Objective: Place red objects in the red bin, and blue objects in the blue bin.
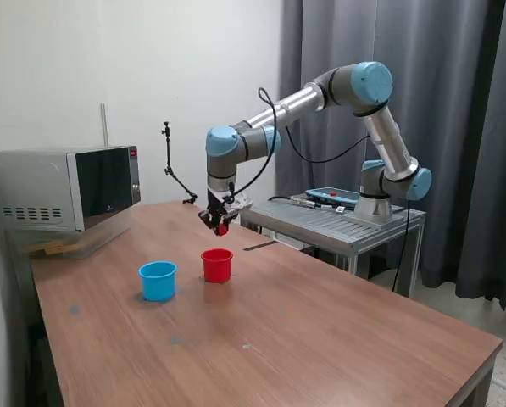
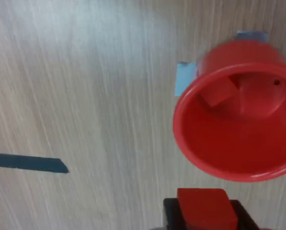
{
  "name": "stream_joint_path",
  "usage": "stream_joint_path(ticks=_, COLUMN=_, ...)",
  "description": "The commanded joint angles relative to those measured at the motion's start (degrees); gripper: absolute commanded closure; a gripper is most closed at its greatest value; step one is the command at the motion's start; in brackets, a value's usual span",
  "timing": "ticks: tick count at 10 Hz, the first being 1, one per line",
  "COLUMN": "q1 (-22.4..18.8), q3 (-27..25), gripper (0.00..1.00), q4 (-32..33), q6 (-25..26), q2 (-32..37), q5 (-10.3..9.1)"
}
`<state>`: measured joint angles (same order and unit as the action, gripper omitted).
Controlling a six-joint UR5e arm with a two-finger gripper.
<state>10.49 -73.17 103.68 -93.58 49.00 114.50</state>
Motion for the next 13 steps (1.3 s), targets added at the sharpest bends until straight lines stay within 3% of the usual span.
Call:
stream_joint_path(ticks=1, q1=-0.12, q3=0.40, gripper=1.00, q4=0.03, q6=-0.38, q2=-0.13, q5=-0.42)
stream_joint_path(ticks=3, q1=-0.30, q3=0.31, gripper=1.00, q4=0.99, q6=-0.03, q2=-0.14, q5=-1.38)
stream_joint_path(ticks=5, q1=-0.82, q3=-0.56, gripper=1.00, q4=7.03, q6=0.24, q2=-1.88, q5=-7.42)
stream_joint_path(ticks=6, q1=-0.83, q3=-0.65, gripper=1.00, q4=9.59, q6=0.24, q2=-2.33, q5=-9.19)
stream_joint_path(ticks=11, q1=-2.23, q3=-0.48, gripper=1.00, q4=10.58, q6=0.94, q2=-2.86, q5=-9.21)
stream_joint_path(ticks=13, q1=-2.23, q3=-0.65, gripper=1.00, q4=10.49, q6=3.57, q2=-2.08, q5=-8.69)
